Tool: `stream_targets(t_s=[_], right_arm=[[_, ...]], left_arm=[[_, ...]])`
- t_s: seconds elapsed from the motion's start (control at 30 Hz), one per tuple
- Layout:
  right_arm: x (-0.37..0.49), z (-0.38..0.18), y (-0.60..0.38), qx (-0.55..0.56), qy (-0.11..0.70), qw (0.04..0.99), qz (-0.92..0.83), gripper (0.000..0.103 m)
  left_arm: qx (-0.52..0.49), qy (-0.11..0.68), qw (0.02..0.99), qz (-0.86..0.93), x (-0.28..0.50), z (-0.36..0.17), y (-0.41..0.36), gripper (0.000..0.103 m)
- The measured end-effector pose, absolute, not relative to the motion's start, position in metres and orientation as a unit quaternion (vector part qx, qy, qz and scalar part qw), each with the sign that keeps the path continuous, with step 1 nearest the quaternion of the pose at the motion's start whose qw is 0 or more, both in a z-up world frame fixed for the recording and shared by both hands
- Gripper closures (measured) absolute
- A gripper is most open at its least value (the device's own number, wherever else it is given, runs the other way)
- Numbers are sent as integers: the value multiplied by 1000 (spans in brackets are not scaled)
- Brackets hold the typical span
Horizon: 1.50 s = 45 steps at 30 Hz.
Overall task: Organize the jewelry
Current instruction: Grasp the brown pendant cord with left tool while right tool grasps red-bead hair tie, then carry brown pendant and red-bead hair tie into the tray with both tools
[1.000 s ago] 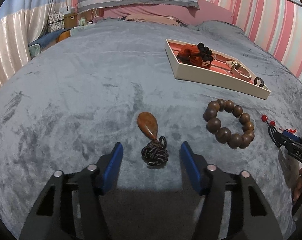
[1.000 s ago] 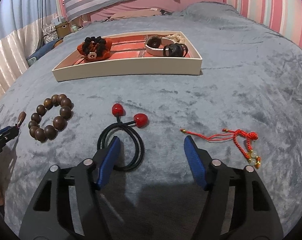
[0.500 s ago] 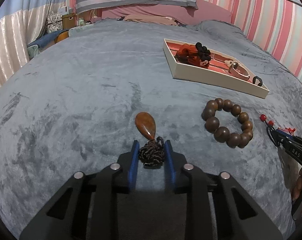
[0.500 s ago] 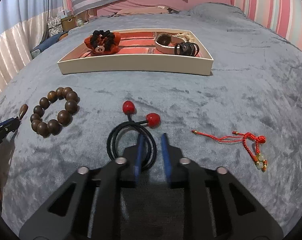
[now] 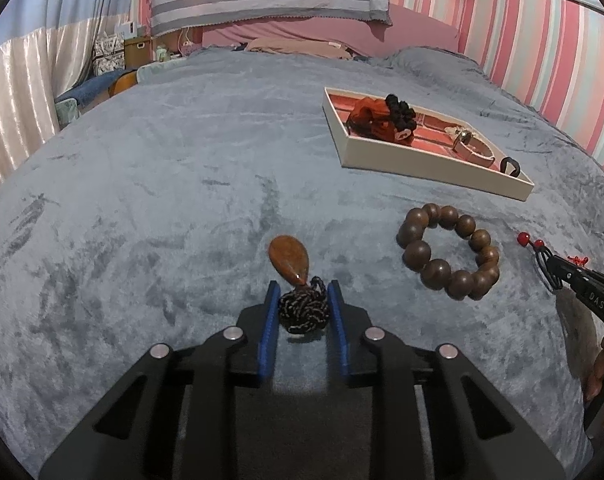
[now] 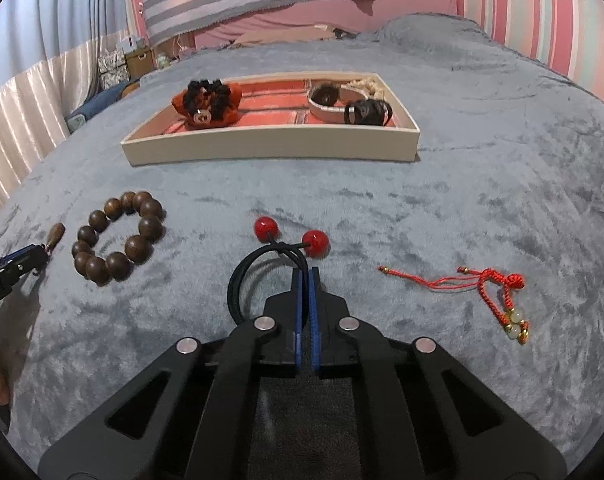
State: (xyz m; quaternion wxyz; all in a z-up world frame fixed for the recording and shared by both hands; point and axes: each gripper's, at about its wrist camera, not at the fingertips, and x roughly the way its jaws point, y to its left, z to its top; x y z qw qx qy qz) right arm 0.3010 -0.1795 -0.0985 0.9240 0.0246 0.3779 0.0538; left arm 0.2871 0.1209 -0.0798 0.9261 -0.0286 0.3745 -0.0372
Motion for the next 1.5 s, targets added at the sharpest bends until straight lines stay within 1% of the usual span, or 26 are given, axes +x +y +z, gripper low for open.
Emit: stream_targets(t_s=[0.3,0.43,0.8,1.03,1.2,1.33,1.5], right_arm=[[294,-83,-176,17,351,934,61,99],[294,-73,-179,31,341,937,65,99],[322,-33,-189,39,301,950,73,99],[360,-14,-200,38,283,956,71,99],[391,-15,-203,36,282,956,75,99],[411,-24,-206,44,281,956,74,99],[437,-38,-200,24,286,956,65,99]], left_arm=[[-3,345,938,-35,279,-52,109,79],[-12,333,942,-45,284,-33,105,80],[-37,272,957,-91,325,31,61,80],[-32,251,961,-114,372,50,24,80],[-16,253,960,-123,406,45,6,80],[-13,264,957,-116,432,26,1,80],[0,293,951,-99,463,-7,5,80]])
